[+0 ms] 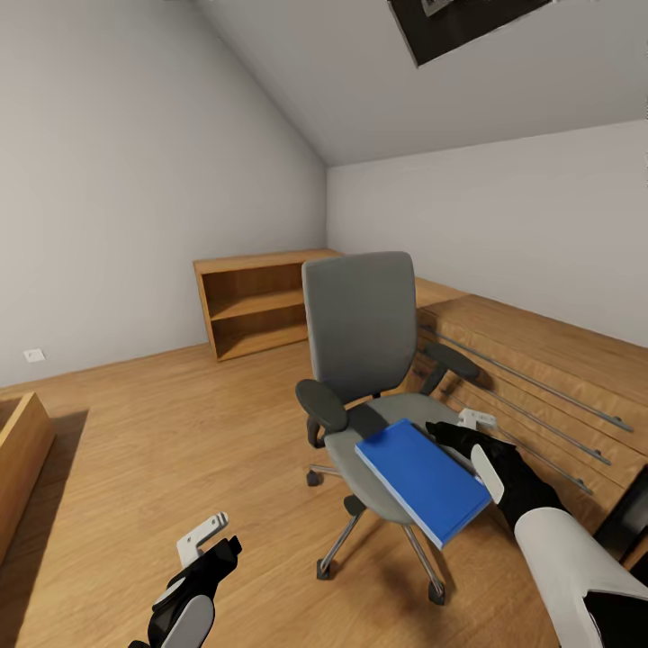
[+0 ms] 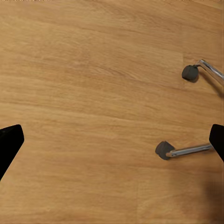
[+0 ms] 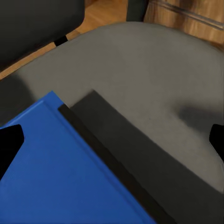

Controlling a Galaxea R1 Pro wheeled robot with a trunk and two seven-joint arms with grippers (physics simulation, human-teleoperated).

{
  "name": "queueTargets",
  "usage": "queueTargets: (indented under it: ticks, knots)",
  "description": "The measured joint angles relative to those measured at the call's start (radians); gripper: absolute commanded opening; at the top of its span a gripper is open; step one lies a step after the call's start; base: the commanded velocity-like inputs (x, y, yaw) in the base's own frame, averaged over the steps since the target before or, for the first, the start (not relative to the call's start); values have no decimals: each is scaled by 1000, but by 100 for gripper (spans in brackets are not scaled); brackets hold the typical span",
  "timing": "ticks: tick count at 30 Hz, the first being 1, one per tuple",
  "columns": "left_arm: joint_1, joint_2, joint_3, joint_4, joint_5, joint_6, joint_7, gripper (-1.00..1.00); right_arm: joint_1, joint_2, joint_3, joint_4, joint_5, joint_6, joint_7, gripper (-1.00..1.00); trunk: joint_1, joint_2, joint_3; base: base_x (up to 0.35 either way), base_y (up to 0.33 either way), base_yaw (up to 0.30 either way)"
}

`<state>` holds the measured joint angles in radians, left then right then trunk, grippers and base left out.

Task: In the bedroom, organize the workspace by keeping the computer under the desk, ensuring the monitor is on the desk, placing the keyboard on the desk next to the monitor, placing the mouse on the desk next to the keyboard, moving the folder from the swivel chair onto the desk next to the mouse, stacking the notebook on top of the folder with the pen on top of the notebook, and positioning the swivel chair next to the desk.

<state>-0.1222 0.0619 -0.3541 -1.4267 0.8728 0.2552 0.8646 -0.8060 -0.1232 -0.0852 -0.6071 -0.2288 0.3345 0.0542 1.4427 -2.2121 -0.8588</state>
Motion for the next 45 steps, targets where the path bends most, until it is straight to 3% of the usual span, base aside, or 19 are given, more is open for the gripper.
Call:
queueTargets:
  ticks: [4,14,19,26,40,45]
  knots:
    - [0,0,0,0,0,0,0,100,11,1,0,-55,-3,38,0,100,0,0,6,0,0,0]
    - [0,0,0,0,0,-1,0,100,130,3,-7,-308,-14,184,-3,100,0,0,17,0,0,0]
    - [0,0,1,0,-1,0,0,100,161,3,-13,-381,-47,237,-4,100,0,0,18,0,0,0]
    - [0,0,1,0,-2,0,0,100,183,3,-16,-420,-114,265,-5,100,0,0,19,0,0,0]
    - [0,0,2,0,-4,0,0,100,188,7,-13,-439,-146,274,-7,100,0,0,19,0,0,0]
    - [0,0,1,0,-5,0,0,100,188,31,-13,-460,-160,275,-7,100,0,0,19,0,0,0]
